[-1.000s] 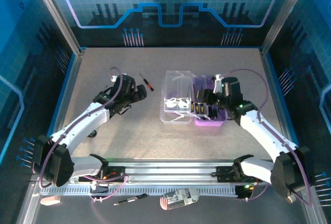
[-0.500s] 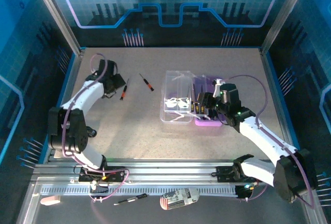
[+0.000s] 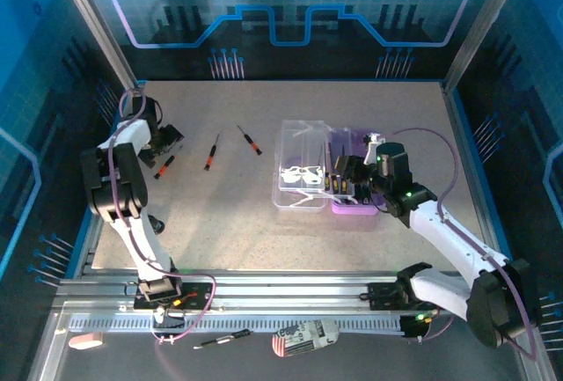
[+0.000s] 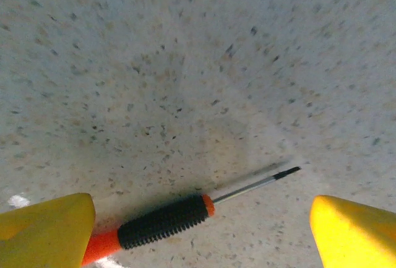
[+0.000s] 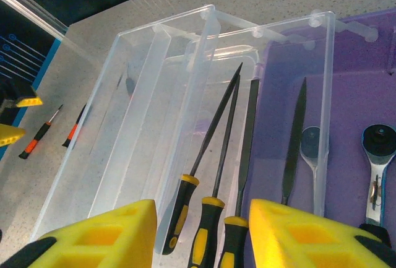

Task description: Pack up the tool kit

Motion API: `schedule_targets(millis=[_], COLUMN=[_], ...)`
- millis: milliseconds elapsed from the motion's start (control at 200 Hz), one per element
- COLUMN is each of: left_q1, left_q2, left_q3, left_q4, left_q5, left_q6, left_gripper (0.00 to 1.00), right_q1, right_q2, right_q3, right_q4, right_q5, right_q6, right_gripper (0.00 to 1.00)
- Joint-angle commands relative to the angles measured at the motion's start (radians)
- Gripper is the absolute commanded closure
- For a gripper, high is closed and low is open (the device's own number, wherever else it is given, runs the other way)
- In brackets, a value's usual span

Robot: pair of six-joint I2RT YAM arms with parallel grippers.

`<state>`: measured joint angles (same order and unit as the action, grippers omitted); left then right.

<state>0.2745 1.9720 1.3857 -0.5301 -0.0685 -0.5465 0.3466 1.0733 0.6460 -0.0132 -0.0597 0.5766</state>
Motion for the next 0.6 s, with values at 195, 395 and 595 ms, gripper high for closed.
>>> schedule_targets(millis=[195,395,595], left_q1=[0.006,0.002,-0.028], left_q2=[0.021,0.006,-0.038], left_q3=[0.004,-0.043,-0.095], left_q4=[-0.027,-0.022,-0.019], left_q5=[0.115,0.152,0.143], left_q6=[0.031,-0.001,-0.018], left_gripper=[0.11,0.13,0.14], right_q1=[0.007,0.007,0.008], right_q2=[0.006,0.007,0.009], right_q3=[-0.009,-0.007,-0.006], right_q4=[0.035,0.033,0.033], right_q5=[-0.008,-0.008,-0.014], right_q6=[0.007,0.005,0.006], right_gripper=[0.54,0.54,0.54])
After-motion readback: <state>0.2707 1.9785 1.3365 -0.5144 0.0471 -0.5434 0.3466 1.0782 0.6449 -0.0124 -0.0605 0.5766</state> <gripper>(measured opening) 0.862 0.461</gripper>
